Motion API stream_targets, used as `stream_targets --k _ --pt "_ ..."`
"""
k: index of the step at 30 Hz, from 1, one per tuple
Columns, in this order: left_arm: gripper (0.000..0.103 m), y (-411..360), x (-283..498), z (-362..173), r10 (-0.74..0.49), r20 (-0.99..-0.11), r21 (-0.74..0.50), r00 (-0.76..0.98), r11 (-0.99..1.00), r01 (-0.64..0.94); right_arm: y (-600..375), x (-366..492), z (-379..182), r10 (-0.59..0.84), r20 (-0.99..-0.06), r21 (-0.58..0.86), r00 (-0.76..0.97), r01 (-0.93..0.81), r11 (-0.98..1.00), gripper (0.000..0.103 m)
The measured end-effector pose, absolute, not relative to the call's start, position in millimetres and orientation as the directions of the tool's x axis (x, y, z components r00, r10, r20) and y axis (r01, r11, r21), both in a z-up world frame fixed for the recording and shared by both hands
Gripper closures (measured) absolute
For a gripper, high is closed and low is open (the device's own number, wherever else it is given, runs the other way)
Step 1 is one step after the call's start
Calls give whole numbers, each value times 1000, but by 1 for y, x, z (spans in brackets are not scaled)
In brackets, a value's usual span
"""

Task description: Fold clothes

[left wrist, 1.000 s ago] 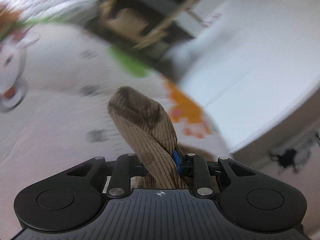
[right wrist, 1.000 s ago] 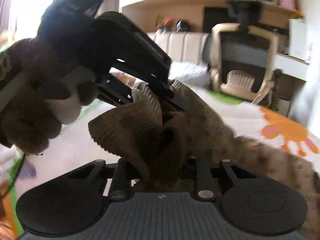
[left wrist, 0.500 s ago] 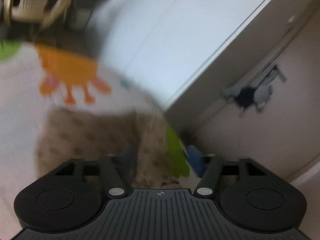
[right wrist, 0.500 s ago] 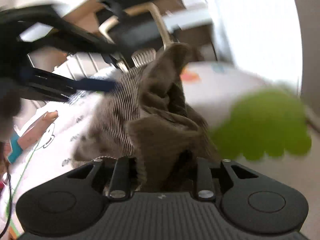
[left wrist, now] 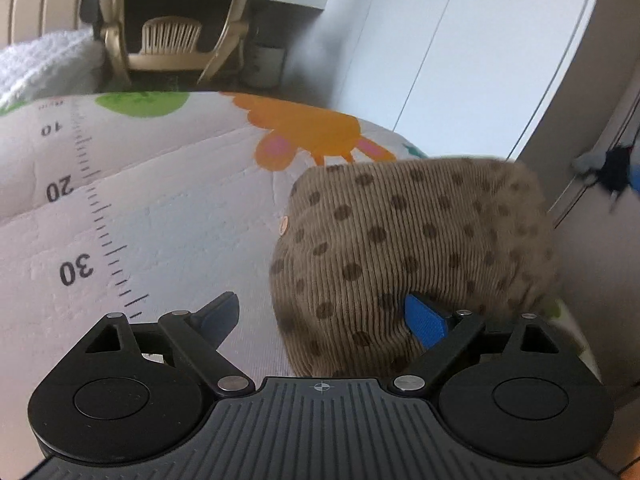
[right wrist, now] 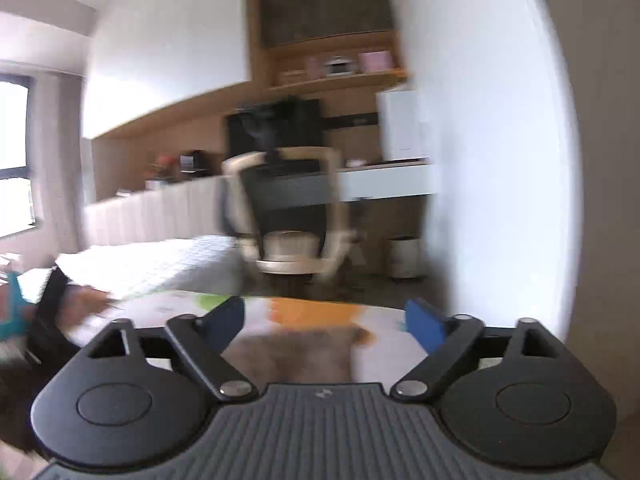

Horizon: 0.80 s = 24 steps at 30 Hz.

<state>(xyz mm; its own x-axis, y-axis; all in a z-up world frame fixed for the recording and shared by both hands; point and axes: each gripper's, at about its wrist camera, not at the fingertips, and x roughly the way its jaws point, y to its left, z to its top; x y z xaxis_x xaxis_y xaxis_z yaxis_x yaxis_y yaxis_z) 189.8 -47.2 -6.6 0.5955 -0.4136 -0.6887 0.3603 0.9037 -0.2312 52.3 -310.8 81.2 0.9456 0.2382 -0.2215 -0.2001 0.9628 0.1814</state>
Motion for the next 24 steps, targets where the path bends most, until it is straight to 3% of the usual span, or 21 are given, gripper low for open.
stream_targets --k 2,5,8,13,17,19,22,24 --pt "7 -44 186 -8 -419 -679 -222 602 900 376 -308 97 74 365 -277 306 889 -278 911 3" --pt "6 -41 177 -12 -423 -679 -212 601 896 391 -308 172 34 495 -407 549 767 -228 804 3" --pt "5 -34 169 -15 -445 -676 -221 588 883 414 -299 218 -13 471 -531 593 704 -88 800 2" --pt "3 -34 171 -16 -480 -670 -231 567 860 455 -279 209 -14 422 -539 505 729 -121 855 0" --pt "3 -24 183 -24 -639 -603 -420 477 763 491 -312 170 10 358 -461 418 812 -157 895 0" --pt "2 -22 194 -31 -694 -574 -520 435 719 460 -325 157 8 233 -488 320 841 -76 944 0" --pt "2 -26 208 -43 -725 -557 -598 405 689 411 -321 149 -13 15 -578 65 816 27 998 0" --pt "2 -29 215 -49 -743 -540 -634 395 668 390 -305 148 -28 -52 -589 -77 806 8 997 0"
